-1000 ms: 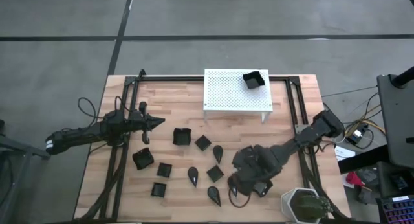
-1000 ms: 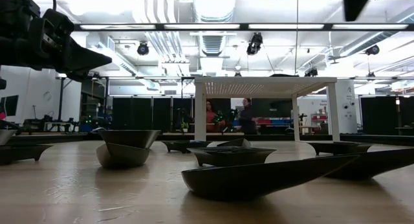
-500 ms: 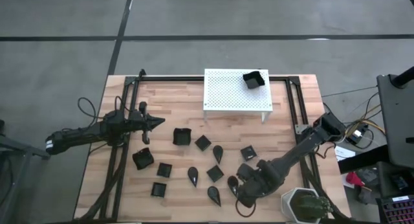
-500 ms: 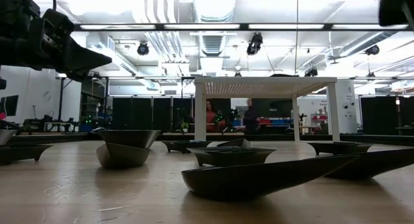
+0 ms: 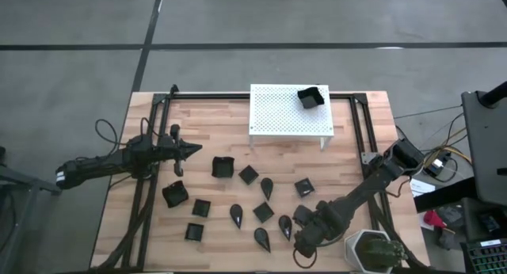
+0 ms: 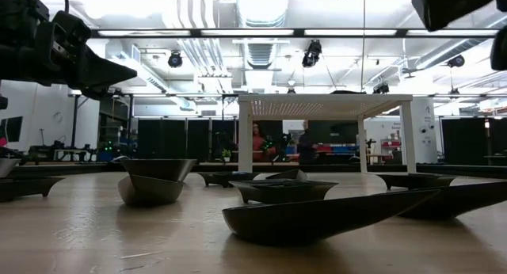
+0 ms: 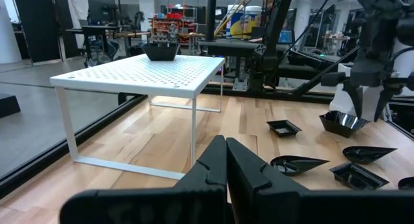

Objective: Pick & Place Mini shaped plates
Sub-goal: Stack the distorted square plate on top of the distorted square plate on the shelf

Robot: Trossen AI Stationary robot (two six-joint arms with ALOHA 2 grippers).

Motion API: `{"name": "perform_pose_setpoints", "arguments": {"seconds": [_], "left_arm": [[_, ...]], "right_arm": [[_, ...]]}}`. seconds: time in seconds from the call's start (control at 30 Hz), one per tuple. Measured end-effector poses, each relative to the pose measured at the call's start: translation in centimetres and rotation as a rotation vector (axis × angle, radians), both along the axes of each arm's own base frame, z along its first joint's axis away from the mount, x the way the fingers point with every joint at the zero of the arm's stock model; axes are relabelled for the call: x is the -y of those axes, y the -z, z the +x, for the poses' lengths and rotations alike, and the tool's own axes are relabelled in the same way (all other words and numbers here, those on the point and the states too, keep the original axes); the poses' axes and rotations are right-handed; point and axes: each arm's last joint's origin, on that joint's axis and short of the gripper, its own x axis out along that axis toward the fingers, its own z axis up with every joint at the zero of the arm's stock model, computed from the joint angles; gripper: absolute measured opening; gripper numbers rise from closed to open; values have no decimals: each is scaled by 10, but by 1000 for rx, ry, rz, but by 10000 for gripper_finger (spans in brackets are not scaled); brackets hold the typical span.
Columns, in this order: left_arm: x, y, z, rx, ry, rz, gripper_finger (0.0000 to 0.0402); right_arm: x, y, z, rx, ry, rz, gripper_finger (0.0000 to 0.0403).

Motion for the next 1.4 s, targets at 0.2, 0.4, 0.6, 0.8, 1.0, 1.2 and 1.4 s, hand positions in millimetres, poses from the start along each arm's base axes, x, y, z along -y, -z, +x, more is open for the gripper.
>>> {"name": "perform_pose_setpoints", "arguments": {"seconds": [0.2,0.4,0.6,0.8,1.0,1.2,1.4], "left_arm": [[0,0,0,0,0,0,0],[0,0,0,0,0,0,0],[0,0,0,0,0,0,0],[0,0,0,0,0,0,0],[0,0,0,0,0,0,0],[0,0,0,-1,0,0,0],[0,0,0,-1,0,0,0]], "right_arm": [[0,1,0,0,0,0,147],[0,7,0,-5,1,-3,150],[-6,22,0,-58,-12,-16,150],[-10,24,5,-61,-18,-10,147],[-12,35,5,-108,-34,-15,126],[-13,39,5,-133,-44,-5,88],[-12,31,4,-114,-46,9,55]]}}
